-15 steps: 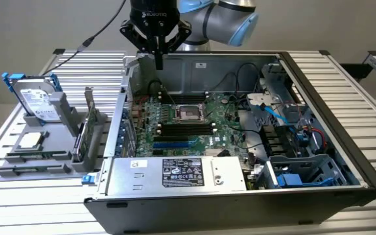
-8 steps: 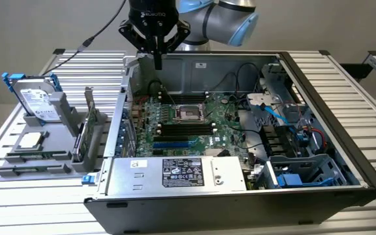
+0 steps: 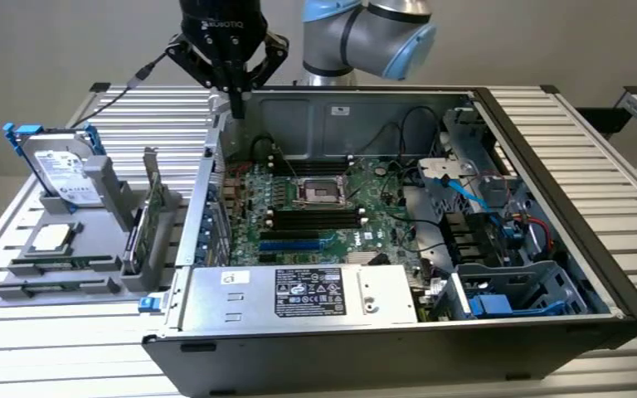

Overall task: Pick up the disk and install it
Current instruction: 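Reach for the disk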

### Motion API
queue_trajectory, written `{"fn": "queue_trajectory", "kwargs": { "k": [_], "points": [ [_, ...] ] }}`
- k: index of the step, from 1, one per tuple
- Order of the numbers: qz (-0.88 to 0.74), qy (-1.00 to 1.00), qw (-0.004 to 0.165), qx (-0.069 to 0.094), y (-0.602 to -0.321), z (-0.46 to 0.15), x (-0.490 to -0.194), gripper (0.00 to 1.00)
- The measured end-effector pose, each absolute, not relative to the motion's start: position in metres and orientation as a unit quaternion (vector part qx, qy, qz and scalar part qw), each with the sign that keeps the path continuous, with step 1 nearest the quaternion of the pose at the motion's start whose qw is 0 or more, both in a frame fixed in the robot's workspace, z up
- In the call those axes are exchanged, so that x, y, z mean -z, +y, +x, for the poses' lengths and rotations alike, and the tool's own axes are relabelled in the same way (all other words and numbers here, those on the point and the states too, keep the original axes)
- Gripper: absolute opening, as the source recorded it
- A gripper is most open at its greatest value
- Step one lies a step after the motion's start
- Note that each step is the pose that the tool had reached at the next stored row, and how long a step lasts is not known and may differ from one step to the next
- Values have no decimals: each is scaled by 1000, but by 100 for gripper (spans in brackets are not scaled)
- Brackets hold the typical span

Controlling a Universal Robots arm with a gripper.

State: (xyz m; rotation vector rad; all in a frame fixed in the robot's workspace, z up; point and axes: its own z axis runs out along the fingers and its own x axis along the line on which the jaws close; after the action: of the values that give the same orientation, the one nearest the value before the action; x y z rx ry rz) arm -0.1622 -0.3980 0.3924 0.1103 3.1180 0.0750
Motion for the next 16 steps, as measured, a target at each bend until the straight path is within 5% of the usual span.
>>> {"fn": "queue_trajectory", "kwargs": {
  "k": [16],
  "points": [
    [35, 999, 10, -24, -398, -235, -390, 11]
  ]
}}
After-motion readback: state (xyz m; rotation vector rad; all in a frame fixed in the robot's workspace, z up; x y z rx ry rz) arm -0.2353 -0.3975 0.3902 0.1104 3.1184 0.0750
